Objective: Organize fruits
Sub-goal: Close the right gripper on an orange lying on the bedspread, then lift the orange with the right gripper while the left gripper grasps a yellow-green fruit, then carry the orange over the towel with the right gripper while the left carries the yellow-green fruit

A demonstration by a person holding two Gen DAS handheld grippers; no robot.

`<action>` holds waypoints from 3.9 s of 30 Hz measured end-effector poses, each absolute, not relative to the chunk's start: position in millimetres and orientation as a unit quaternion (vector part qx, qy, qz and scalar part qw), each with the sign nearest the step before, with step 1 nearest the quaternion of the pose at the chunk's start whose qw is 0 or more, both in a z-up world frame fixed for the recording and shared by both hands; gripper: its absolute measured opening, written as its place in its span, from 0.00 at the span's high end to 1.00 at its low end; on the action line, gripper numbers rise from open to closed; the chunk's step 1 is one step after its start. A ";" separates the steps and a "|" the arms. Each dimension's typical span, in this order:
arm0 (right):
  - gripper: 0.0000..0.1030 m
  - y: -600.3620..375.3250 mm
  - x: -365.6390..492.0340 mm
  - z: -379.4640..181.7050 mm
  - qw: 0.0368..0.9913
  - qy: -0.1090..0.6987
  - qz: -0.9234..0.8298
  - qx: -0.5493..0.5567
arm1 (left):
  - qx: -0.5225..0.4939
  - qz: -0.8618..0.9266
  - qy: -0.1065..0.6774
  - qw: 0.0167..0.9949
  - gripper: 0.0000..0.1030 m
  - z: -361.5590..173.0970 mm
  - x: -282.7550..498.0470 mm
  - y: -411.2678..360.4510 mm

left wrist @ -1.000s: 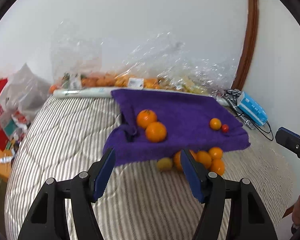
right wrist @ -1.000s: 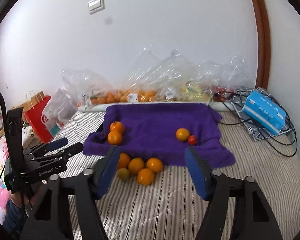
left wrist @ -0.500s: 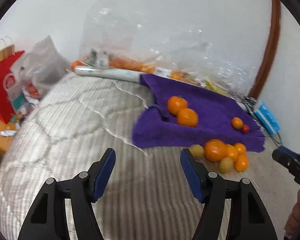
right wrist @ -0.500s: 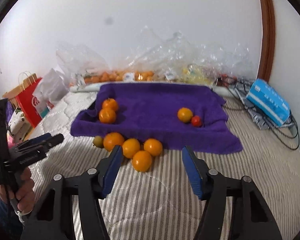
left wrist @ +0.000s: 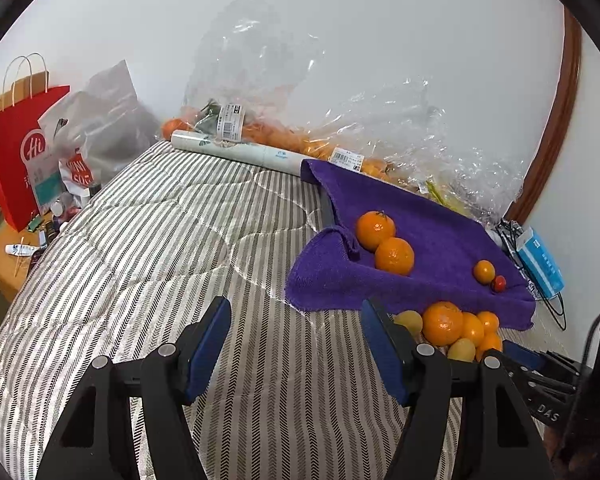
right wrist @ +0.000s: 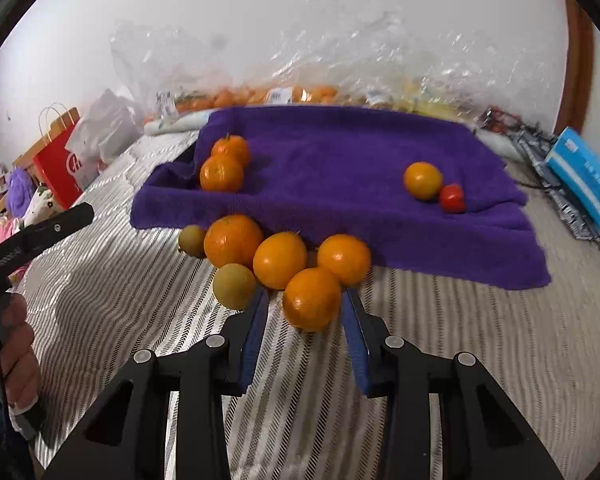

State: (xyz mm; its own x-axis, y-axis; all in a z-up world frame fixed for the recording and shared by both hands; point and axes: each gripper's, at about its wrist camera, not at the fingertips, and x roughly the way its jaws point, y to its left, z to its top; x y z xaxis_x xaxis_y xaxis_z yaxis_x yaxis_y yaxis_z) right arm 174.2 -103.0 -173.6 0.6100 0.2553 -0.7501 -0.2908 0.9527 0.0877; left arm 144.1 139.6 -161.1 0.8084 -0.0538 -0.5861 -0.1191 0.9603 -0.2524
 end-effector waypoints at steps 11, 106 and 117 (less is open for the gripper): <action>0.69 -114.8 163.9 -168.4 0.905 0.395 0.152 -0.040 | -0.120 -0.026 0.333 0.935 0.37 -169.3 150.6 126.1; 0.69 -212.6 154.1 -150.5 0.938 0.335 0.088 0.027 | -0.093 -0.051 0.284 0.953 0.76 -143.9 173.6 59.7; 0.69 -183.1 196.2 -81.4 0.960 0.242 0.139 0.006 | -0.084 -0.032 0.309 0.947 0.76 -109.6 222.0 50.3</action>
State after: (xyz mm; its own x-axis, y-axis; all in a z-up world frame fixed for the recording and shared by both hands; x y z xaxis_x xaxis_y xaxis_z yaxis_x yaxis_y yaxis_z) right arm 196.2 -183.1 -81.4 0.8442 0.2699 -0.4632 -0.2646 0.9612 0.0780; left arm 222.0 50.3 -109.6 0.8065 -0.1125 -0.5805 0.0087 0.9839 -0.1786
